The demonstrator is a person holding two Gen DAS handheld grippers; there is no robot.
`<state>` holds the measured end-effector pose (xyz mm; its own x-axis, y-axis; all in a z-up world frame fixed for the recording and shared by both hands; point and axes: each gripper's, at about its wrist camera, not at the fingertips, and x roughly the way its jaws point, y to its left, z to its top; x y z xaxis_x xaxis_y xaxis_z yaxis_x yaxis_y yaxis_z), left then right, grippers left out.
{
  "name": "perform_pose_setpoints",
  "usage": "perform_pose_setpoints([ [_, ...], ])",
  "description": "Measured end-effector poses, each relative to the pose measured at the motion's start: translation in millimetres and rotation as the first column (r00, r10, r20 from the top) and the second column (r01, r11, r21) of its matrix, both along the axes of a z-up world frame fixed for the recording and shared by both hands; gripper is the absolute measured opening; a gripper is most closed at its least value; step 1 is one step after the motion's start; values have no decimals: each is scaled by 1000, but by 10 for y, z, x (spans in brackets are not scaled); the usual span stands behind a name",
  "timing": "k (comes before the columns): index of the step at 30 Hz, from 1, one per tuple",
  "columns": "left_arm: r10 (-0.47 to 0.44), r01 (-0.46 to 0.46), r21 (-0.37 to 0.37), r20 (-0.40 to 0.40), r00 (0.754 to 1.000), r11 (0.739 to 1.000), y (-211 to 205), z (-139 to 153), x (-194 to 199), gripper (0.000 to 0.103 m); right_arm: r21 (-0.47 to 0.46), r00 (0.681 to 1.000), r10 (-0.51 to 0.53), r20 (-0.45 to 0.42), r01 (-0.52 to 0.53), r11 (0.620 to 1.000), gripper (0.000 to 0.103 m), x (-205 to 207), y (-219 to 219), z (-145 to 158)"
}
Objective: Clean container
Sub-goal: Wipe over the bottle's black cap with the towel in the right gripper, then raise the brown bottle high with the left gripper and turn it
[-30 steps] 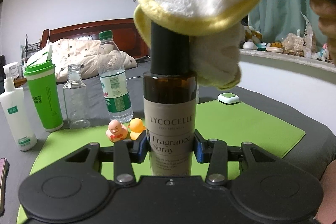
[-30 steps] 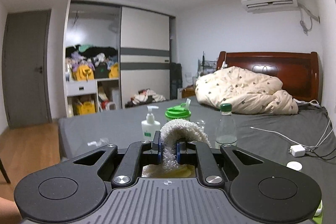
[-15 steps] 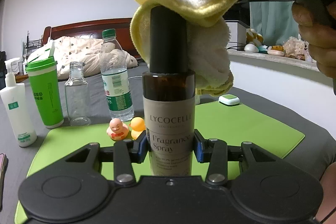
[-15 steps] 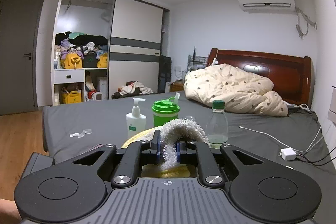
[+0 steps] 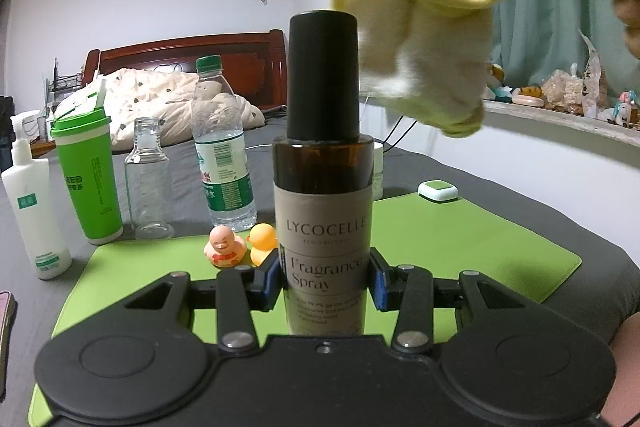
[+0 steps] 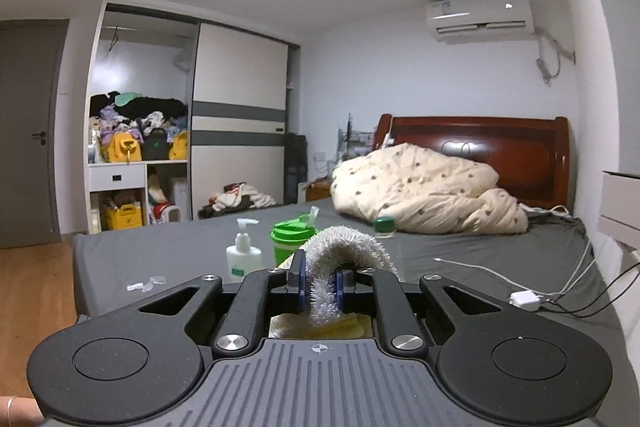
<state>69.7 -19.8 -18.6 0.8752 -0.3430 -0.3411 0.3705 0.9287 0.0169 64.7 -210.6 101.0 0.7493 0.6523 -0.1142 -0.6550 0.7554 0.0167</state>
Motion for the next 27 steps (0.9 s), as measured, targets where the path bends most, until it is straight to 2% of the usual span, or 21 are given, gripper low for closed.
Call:
perform_pose_setpoints([
  [5, 17, -17, 3, 9, 1000, 1000, -3, 54, 13, 41, -5, 999, -37, 9, 37, 999, 13, -200, -177, -14],
  [10, 32, -32, 10, 58, 998, 999, 20, 274, 8, 41, 4, 995, -95, -6, 95, 995, 13, -369, -376, -110],
  [19, 16, -12, -32, 129, 992, 999, 175, 1053, -10, 41, 30, 980, -177, -87, 180, 983, 13, -623, -637, -439],
  [27, -78, 86, -39, 174, 982, 996, 117, 1647, -87, 41, 3, 987, -147, -57, 148, 989, 13, -757, -383, -597],
])
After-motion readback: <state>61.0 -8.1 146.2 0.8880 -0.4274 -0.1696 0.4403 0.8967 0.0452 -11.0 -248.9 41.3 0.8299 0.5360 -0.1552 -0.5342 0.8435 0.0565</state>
